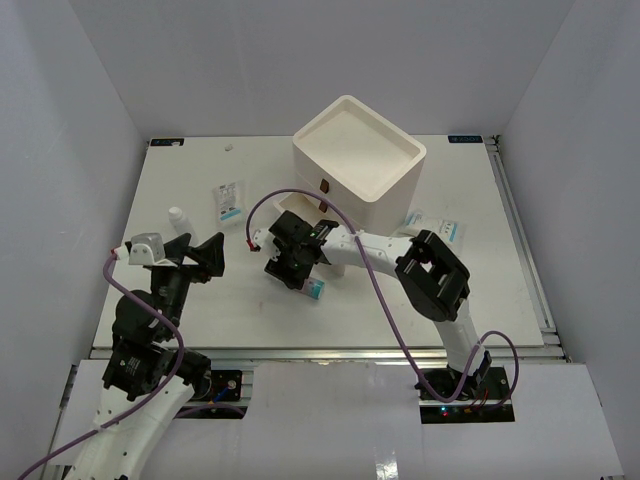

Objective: Organize the makeup

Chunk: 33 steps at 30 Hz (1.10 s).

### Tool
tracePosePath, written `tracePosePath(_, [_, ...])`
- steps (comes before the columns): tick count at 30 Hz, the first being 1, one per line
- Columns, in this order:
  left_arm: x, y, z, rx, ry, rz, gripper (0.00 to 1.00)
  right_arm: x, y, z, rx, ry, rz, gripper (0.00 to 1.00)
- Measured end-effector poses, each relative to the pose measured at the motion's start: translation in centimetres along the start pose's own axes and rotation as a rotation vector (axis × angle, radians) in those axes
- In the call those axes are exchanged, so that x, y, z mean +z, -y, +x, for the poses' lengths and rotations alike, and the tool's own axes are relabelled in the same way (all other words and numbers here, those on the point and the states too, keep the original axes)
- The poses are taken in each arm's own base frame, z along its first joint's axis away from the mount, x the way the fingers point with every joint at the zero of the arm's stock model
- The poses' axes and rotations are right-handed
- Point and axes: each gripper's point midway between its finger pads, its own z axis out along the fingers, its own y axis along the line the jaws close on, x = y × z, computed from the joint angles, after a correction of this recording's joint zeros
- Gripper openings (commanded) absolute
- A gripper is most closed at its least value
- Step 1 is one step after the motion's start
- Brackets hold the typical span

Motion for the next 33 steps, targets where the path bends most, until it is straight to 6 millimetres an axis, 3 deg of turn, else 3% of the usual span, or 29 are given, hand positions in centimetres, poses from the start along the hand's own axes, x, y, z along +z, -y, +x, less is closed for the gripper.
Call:
tracePosePath(8, [0.3,0.3,0.6,0.006,-0.023,0.017,0.86,-2.0,-1.2,0.8,-0.056,-0.027,-0.062,0.08])
tracePosePath(14, [0.5,0.6,1.0,0.010,-0.042,0.031,0.85,-6.1,-0.6,-1.5,-0.079,0.072,-0.052,0.08])
tracePosePath(18, [0.6,0.7,1.2,0.012,-0.052,0.037,0.85,-9.0,1.7,-3.3,-0.062,0.142,0.000,0.08])
tracePosePath(22, [0.7,0.9,1.5,0.014,-0.063,0.047,0.84,-11.4,5.7,-4.8,-0.045,0.192,0.117,0.08])
tracePosePath(25, [0.8,1.0,1.7,0.017,-0.072,0.053,0.84,-12.4,8.6,-4.8,-0.028,0.190,0.224,0.10])
tracePosePath(27, [0.9,1.0,1.9,0.018,-0.081,0.055,0.84,-12.6,10.1,-4.5,-0.019,0.174,0.289,0.23])
tracePosePath(30, [1.1,1.1,2.3,0.021,-0.096,0.058,0.84,-12.1,11.8,-3.9,-0.018,0.142,0.366,0.51])
tracePosePath(33, [1.2,1.2,2.7,0.023,-0.112,0.065,0.84,-10.6,12.8,-3.2,-0.016,0.103,0.398,0.62])
